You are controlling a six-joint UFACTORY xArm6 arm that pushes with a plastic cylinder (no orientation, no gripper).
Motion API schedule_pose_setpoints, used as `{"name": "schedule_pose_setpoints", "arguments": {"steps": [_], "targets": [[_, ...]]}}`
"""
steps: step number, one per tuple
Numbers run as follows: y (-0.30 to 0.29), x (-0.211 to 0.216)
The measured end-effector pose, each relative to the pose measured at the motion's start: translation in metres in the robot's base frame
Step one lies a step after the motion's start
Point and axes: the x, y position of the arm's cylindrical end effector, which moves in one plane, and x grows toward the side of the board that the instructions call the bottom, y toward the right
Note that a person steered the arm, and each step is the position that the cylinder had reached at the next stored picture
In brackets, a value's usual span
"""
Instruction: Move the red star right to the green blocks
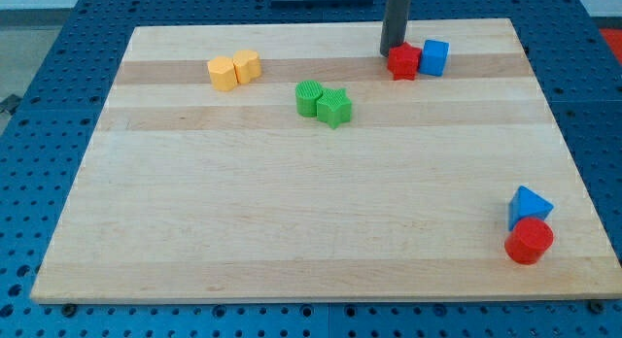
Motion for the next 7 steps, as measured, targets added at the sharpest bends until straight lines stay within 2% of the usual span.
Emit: {"name": "schedule_pose_setpoints", "arguments": {"steps": [1, 2, 3, 6, 7], "targets": [[0.001, -0.044], [0.026, -0.056], [0.032, -0.03], [0.01, 0.097], [0.01, 0.109]]}}
